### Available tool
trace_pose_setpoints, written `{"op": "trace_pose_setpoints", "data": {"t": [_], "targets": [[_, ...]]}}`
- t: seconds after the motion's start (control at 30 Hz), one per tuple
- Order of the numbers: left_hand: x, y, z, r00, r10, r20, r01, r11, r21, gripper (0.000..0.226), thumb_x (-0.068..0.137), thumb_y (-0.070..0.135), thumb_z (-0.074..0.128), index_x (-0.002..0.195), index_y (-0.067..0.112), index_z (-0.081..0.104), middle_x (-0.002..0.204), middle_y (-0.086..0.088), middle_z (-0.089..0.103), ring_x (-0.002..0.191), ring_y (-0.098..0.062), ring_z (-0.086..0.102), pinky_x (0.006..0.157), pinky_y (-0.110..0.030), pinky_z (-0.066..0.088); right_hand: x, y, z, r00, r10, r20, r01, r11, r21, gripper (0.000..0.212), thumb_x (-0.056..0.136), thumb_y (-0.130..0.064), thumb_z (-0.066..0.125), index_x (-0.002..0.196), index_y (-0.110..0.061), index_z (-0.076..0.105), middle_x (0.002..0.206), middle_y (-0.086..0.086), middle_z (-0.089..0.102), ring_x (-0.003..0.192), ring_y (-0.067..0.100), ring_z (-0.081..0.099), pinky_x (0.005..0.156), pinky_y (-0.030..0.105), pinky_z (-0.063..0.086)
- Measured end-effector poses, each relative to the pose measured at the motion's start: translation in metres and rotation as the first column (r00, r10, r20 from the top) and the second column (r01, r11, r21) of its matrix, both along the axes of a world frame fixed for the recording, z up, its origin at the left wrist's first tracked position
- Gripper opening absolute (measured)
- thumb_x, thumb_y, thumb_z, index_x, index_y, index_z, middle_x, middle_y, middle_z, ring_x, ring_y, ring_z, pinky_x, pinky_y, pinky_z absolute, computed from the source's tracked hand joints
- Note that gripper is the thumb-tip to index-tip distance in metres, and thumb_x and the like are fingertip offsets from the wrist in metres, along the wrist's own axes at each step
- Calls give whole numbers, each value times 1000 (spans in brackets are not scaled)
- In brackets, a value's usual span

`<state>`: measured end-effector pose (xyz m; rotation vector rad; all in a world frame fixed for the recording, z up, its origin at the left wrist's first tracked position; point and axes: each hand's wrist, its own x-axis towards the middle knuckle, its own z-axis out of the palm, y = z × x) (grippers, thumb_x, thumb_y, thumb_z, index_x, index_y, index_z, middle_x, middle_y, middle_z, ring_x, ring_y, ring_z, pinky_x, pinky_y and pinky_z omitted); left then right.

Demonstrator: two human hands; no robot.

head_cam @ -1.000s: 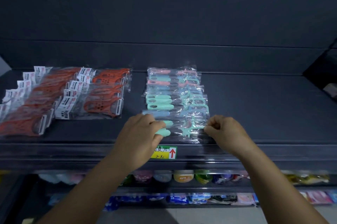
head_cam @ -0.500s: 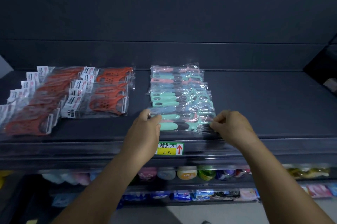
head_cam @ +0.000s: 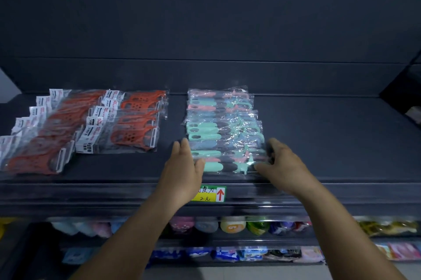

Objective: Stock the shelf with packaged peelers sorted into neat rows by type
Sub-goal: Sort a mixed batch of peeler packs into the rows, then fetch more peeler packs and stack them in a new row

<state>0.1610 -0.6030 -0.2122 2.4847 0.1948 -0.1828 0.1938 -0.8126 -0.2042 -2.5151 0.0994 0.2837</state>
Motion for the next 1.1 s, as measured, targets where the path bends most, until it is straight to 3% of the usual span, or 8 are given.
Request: {"op": "trace_pose_setpoints", "data": {"t": [0.1, 0.23, 0.33, 0.53, 0.73, 0.93, 1.0, 1.1], "targets": [[7, -3, 0, 1000, -22, -20, 22, 1000, 12, 62, 101, 27, 36, 152, 11, 3, 160, -5, 2, 144, -24, 20, 113, -36, 24, 3, 1, 2, 996, 88, -32, -88, 996, -4, 37, 82, -31, 60, 116, -20, 50, 115, 0, 55, 107, 22, 49, 86, 32, 44], [12, -3, -2, 996, -64, -69, 69, 995, 73, 55, 101, 26, 37, 148, 10, 14, 157, -13, 13, 130, -34, 41, 100, -44, 39, 3, 2, 0, 990, 138, -40, -141, 987, -81, 58, 89, -33, 55, 141, -18, 35, 143, 4, 40, 130, 26, 37, 107, 32, 34], [11, -2, 0, 993, -73, -91, 81, 993, 84, 59, 102, 26, 34, 152, 14, 5, 160, -1, -6, 144, -22, 20, 111, -36, 29, 4, 1, 0, 980, 190, -49, -196, 970, -147, 66, 93, -36, 50, 148, -14, 22, 151, 5, 29, 136, 28, 27, 111, 30, 25], [4, 1, 10, 998, -43, -44, 51, 978, 201, 60, 103, 29, 28, 152, 13, -1, 160, -1, -8, 147, -13, -4, 119, -34, 8, 8, 5, 10, 946, 306, 108, -271, 928, -256, 65, 95, -39, 43, 147, -11, 17, 155, 1, 14, 139, 24, 14, 115, 31, 15], [-23, 28, 33, 1000, 24, 17, -29, 905, 425, 60, 104, 33, 28, 152, 14, -3, 160, -2, -4, 147, -17, 1, 118, -33, 7, 8, 53, 29, 788, 567, 239, -511, 819, -260, 61, 97, -41, 39, 149, -18, 17, 156, -4, 17, 143, 16, 11, 116, 25, 7], [-74, 95, 59, 977, 171, 125, -212, 822, 529, 60, 103, 37, 29, 152, 18, 0, 160, 1, 5, 145, -17, 9, 116, -29, 9, -10, 143, 50, 602, 734, 313, -694, 675, -249, 50, 96, -40, 42, 141, -19, 33, 147, -3, 35, 135, 16, 28, 110, 24, 22], [-97, 124, 64, 958, 226, 177, -287, 796, 533, 60, 102, 37, 33, 152, 17, 8, 157, 0, 14, 143, -18, 18, 115, -29, 14, -21, 181, 56, 514, 790, 335, -754, 602, -263, 45, 97, -40, 40, 137, -20, 36, 143, -4, 39, 131, 16, 32, 107, 25, 25], [-131, 173, 73, 911, 274, 309, -406, 728, 552, 56, 94, 31, 53, 143, 11, 37, 145, -7, 42, 131, -27, 43, 108, -34, 33, -41, 244, 65, 409, 831, 376, -815, 518, -260, 42, 96, -39, 42, 134, -21, 39, 137, -6, 42, 129, 17, 35, 103, 26, 29]]}}
